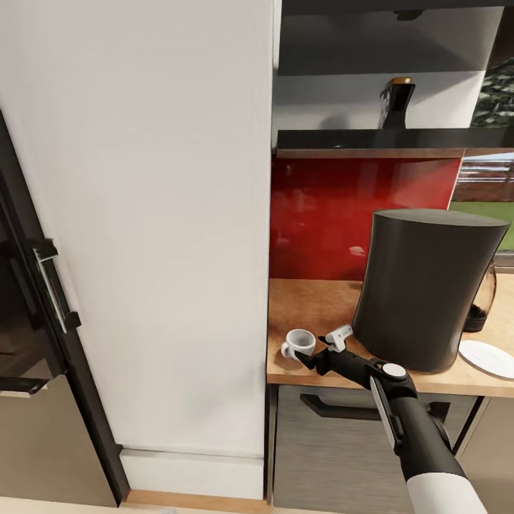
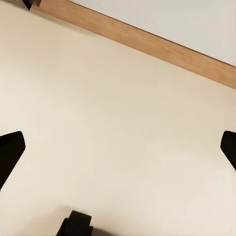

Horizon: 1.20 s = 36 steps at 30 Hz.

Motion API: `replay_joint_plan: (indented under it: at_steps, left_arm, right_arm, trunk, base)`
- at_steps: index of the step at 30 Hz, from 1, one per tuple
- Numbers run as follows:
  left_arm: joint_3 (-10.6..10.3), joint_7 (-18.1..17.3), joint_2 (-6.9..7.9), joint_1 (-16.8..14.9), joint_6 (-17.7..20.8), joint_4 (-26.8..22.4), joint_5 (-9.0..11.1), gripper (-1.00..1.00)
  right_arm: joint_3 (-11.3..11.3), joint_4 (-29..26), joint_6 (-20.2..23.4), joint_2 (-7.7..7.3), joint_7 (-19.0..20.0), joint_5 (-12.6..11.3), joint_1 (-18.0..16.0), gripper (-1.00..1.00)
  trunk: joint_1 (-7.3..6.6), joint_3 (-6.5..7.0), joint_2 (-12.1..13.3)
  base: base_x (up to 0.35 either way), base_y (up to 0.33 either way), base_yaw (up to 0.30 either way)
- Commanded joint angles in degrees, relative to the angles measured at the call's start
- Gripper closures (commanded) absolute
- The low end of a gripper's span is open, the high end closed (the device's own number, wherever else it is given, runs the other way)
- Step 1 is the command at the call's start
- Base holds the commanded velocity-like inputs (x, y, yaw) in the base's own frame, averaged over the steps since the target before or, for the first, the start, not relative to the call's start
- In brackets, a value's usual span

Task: Set up a coffee station on the kitchen countertop: keep the coffee maker on the countertop, move the bottle of coffee from the kitchen shelf to the counter next to the coffee maker, place a paper coffee filter on top of the coffee maker, put the saucer next to the coffee maker with the coffee cup on the saucer, and place the electric kettle next to the coffee maker.

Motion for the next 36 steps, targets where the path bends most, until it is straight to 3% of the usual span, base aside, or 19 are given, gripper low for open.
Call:
replay_joint_plan:
  at_steps: [1, 19, 20, 36]
  left_arm:
    - [-0.35, 0.06, -0.06, -0.04, -0.13, 0.13, 0.19, -1.00]
    - [-0.35, 0.06, -0.06, -0.04, -0.13, 0.13, 0.19, -1.00]
    - [-0.35, 0.06, -0.06, -0.04, -0.13, 0.13, 0.19, -1.00]
    - [-0.35, 0.03, -0.06, -0.04, -0.13, 0.13, 0.19, -1.00]
  right_arm:
    - [-0.07, -0.08, 0.28, 0.05, 0.37, 0.28, -0.05, -1.00]
    - [0.23, -0.08, 0.28, 0.44, 0.45, 0.11, -0.05, -1.00]
    - [0.23, -0.08, 0.28, 0.44, 0.45, 0.11, -0.05, 1.00]
    - [0.22, -0.48, 0.36, 0.38, 0.45, 0.18, -0.05, 1.00]
  trunk:
    - [0.00, -0.07, -0.04]
    - [0.00, -0.07, -0.04]
    - [0.00, -0.07, -0.04]
    - [0.00, -0.07, -0.04]
  base:
    - [0.000, 0.000, 0.000]
    - [0.000, 0.000, 0.000]
    - [0.000, 0.000, 0.000]
    - [0.000, 0.000, 0.000]
